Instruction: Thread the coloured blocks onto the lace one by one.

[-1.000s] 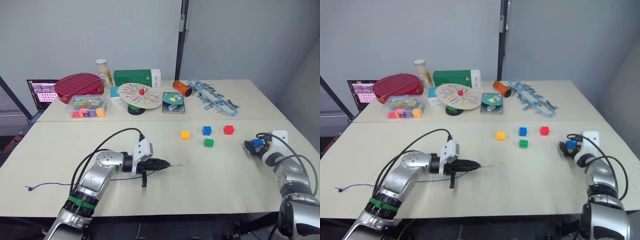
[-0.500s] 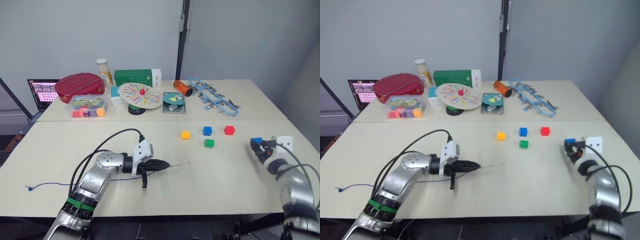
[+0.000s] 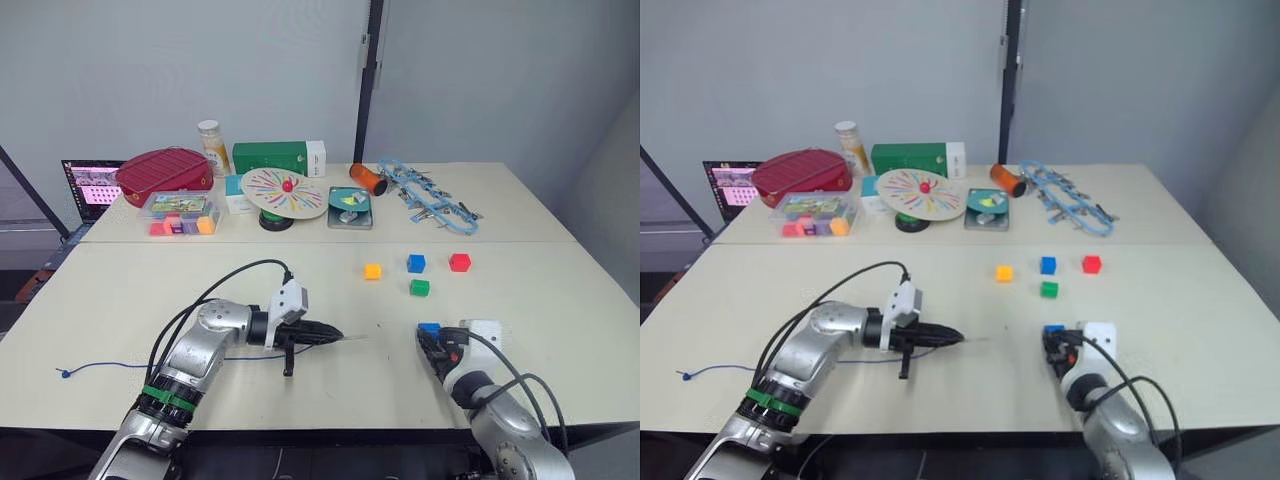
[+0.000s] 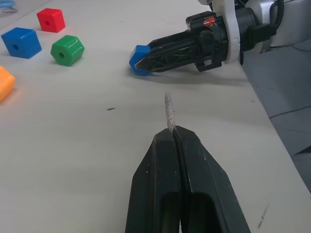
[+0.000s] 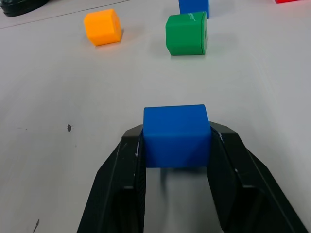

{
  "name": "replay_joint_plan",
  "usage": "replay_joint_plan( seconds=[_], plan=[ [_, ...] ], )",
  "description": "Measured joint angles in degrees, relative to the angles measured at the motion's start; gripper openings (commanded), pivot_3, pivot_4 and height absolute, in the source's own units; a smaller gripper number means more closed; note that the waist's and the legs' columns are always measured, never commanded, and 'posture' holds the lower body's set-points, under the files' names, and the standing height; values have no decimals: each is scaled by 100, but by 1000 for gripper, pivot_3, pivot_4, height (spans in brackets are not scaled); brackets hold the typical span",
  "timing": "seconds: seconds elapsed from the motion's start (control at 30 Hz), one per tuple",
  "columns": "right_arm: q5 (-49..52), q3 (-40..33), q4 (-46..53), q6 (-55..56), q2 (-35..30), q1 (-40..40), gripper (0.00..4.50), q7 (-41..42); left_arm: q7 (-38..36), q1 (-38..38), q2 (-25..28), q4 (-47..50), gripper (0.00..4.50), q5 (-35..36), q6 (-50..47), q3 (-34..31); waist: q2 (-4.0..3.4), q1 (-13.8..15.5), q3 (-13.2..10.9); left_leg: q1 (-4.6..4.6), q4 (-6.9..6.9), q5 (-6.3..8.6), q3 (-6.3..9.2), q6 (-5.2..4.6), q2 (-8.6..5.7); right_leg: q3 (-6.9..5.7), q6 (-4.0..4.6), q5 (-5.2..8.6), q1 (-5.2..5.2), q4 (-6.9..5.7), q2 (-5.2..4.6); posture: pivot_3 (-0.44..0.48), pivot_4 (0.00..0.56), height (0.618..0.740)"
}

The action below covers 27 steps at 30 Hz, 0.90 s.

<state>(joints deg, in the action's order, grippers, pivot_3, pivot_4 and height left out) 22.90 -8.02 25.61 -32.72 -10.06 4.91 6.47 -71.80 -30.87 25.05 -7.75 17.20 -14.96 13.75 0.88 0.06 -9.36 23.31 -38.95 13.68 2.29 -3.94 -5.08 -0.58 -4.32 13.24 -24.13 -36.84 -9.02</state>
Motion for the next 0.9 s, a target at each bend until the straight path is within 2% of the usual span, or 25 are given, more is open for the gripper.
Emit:
replay_joint_plan(
  seconds=[0.17, 0.2, 0.27, 0.43, 0.53, 0.6, 0.63, 0.73, 0.9],
  plan=[
    [517, -129, 344, -417, 66, 55, 4336, 80, -271, 3, 108, -189, 0, 70, 19, -11, 0, -10, 0, 0, 2, -1, -1, 1, 3, 2, 0, 0, 1, -1, 5, 0, 150, 740],
    [617, -199, 434, -500, -32, 56, 4481, 126, -293, 3, 126, -238, 0, 70, 25, -14, 0, -11, 0, 1, 1, 0, -1, 0, 3, 3, 0, 0, 0, 0, 4, 0, 150, 740],
    [860, -354, 534, -624, -545, 53, 4481, 494, -308, -13, 132, -333, 0, 68, 86, -30, -1, 12, -1, 0, -2, 1, -1, -4, 1, -1, -1, 0, 5, 7, 3, 0, 150, 740],
    [953, -895, 374, -494, -2985, 62, 4481, 2397, -266, -29, 101, -350, 0, 69, 135, -71, 2, 46, -3, -2, -3, 3, -3, -9, 8, -5, -4, 1, 46, 24, 14, 0, 150, 740],
    [689, -732, -321, -26, -4161, -232, 4481, 3685, -198, -3, 32, -285, 0, 69, 134, -71, 4, 8, -4, -14, 1, 3, -5, -8, 27, -9, -4, 2, 77, 72, 30, 0, 150, 740],
    [339, -421, -781, 345, -4703, -544, 4481, 4275, -133, 48, 17, -195, 0, 68, 133, -77, 5, -16, -5, -15, 1, 3, -3, -8, 33, -9, -5, 3, 84, 77, 33, 0, 150, 740],
    [-21, -34, -1147, 739, -5056, -840, 4481, 4690, -79, 91, 23, -136, 0, 67, 132, -89, 5, -28, -5, -17, 0, 4, -5, -7, 36, -9, -5, 3, 85, 78, 35, 0, 150, 740],
    [-496, 687, -2275, 1375, -5228, -1977, 4481, 5624, 103, 267, 52, 54, 0, 67, 103, -151, 8, -76, -10, -11, 1, 3, -6, -5, 42, -7, -5, 2, 85, 90, 38, 0, 150, 740],
    [-1089, 1563, -3887, 2208, -4755, -3705, 4481, 6734, 306, 468, 133, 305, 0, 67, 78, -178, 9, -77, -10, -8, 1, 5, -3, -1, 44, -4, -2, 1, 78, 85, 38, 0, 150, 740]
  ],
)
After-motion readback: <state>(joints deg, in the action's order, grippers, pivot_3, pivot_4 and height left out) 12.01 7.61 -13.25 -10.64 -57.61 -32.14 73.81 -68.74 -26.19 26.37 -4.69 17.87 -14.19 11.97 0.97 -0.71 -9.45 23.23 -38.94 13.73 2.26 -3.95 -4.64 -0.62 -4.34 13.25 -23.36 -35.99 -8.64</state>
